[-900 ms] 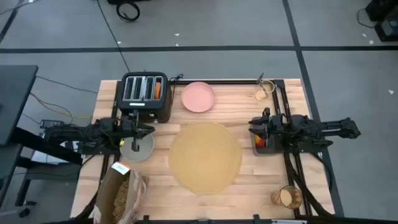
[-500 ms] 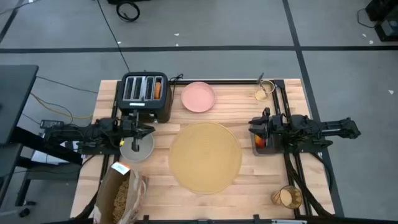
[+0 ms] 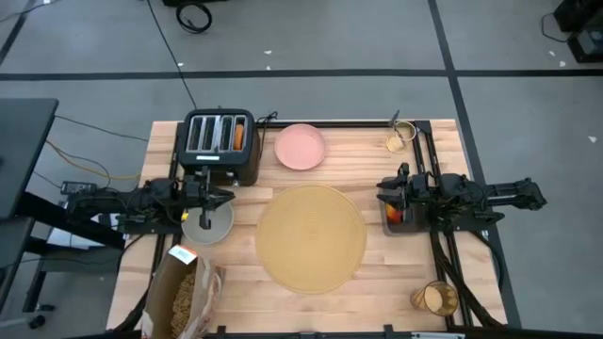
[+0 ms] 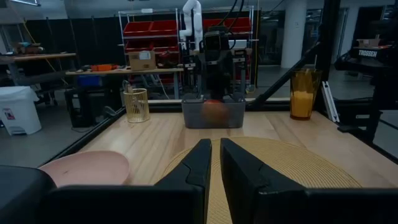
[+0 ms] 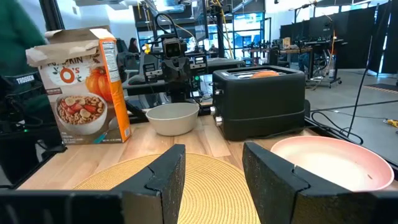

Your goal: Arrange a breakfast setting

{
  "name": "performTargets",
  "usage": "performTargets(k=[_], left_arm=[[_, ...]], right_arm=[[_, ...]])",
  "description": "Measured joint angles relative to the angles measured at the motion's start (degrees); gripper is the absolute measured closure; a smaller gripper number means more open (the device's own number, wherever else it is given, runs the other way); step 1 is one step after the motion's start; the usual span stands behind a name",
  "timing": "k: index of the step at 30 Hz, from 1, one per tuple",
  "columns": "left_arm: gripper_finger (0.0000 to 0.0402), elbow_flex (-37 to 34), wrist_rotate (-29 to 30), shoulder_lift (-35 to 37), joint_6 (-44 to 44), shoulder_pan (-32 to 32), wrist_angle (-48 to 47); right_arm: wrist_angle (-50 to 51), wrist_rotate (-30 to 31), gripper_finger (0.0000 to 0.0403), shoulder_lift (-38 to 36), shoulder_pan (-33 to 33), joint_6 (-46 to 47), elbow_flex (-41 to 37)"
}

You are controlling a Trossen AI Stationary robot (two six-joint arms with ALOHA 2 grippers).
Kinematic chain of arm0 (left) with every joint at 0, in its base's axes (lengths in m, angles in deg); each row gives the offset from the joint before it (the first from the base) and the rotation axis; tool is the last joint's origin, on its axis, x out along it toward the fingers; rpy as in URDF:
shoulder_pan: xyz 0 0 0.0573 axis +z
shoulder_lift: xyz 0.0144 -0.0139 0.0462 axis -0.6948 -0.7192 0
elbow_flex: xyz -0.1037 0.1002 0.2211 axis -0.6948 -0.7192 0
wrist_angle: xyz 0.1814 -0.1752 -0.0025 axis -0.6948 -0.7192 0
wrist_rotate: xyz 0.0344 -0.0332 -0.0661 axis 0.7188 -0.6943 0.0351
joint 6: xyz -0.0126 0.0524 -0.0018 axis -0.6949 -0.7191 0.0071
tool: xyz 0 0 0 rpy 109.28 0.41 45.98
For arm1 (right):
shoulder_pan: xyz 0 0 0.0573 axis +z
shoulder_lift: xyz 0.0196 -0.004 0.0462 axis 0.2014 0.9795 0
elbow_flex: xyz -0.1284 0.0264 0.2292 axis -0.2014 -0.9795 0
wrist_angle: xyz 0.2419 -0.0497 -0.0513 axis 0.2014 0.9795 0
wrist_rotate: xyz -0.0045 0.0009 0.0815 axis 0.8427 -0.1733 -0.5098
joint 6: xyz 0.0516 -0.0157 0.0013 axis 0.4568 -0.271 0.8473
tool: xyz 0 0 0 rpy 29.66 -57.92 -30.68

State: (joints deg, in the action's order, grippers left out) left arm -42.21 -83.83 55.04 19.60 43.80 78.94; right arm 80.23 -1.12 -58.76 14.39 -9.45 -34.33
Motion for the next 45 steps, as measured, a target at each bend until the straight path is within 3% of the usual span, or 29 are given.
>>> performTargets(k=[41,45], left_arm=[[0.0359,-0.02,0.00,-0.02,-0.67,-0.01,1.52],[0.0359,-0.02,-0.02,-0.02,4.22,-0.01,4.38]], right_arm=[[0.00,-0.01,0.0235,0.00,0.02,0.00,0.00],[0.00,0.00,0.0235,0.02,0.00,0.00,0.00]])
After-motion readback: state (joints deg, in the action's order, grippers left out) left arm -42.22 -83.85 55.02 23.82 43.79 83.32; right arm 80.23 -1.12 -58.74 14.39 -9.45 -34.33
